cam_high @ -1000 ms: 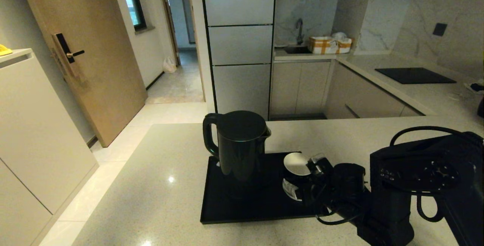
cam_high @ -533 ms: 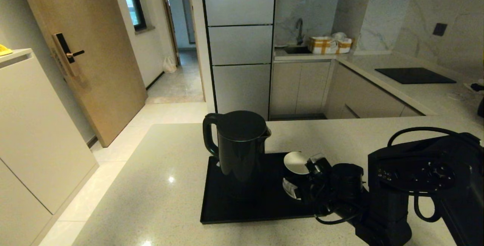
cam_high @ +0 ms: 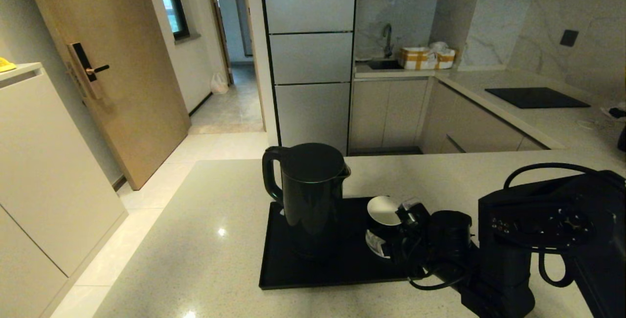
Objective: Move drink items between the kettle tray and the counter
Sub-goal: Pick up the tea cup
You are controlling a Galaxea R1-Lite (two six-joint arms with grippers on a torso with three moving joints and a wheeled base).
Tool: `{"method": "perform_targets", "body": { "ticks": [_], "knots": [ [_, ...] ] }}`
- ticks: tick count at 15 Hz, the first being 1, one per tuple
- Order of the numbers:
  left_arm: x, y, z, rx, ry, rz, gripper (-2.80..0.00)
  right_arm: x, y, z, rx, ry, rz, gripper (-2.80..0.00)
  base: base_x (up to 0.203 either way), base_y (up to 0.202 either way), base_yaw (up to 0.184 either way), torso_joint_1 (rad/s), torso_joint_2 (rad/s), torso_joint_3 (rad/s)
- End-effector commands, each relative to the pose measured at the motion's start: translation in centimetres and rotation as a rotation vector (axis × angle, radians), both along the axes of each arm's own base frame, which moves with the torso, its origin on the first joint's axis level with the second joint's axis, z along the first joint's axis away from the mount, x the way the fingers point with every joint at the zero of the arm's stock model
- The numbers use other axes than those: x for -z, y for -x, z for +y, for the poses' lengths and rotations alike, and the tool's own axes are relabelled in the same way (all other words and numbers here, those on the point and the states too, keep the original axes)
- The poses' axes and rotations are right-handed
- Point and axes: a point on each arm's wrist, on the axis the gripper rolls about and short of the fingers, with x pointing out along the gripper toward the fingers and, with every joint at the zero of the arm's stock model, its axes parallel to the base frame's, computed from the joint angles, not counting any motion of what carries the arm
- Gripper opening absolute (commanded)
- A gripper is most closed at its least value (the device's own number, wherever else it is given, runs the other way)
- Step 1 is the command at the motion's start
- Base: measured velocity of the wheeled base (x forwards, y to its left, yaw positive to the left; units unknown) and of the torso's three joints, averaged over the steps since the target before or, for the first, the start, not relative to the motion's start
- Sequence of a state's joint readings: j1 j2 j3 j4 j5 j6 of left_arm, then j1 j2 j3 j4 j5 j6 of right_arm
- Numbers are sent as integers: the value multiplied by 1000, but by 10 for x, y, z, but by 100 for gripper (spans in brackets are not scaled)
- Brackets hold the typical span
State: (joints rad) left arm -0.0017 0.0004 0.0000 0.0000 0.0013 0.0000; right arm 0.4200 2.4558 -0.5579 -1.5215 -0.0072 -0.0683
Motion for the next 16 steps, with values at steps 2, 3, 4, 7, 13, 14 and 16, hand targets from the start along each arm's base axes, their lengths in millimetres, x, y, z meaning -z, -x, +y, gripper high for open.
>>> {"method": "perform_targets", "body": {
  "ticks": [2, 3, 4, 7, 13, 14, 16],
  "knots": [
    [0, 0, 0, 0, 0, 0, 0, -4, 0, 0, 0, -6, -15, 0, 0, 0, 0, 0, 0, 0],
    [0, 0, 0, 0, 0, 0, 0, -5, 0, 0, 0, -6, -16, 0, 0, 0, 0, 0, 0, 0],
    [0, 0, 0, 0, 0, 0, 0, -6, 1, 0, -1, -5, -21, 0, 0, 0, 0, 0, 0, 0],
    [0, 0, 0, -2, 0, 0, 0, -4, 0, 0, 2, 6, -19, -280, 0, 0, 0, 0, 0, 0],
    [0, 0, 0, 0, 0, 0, 0, -3, 0, 0, 2, 7, -18, -280, 0, 0, 0, 0, 0, 0],
    [0, 0, 0, 0, 0, 0, 0, -4, 0, 0, 2, 6, -19, -280, 0, 0, 0, 0, 0, 0],
    [0, 0, 0, 0, 0, 0, 0, -7, 0, 0, 2, 3, -26, -280, 0, 0, 0, 0, 0, 0]
  ]
}}
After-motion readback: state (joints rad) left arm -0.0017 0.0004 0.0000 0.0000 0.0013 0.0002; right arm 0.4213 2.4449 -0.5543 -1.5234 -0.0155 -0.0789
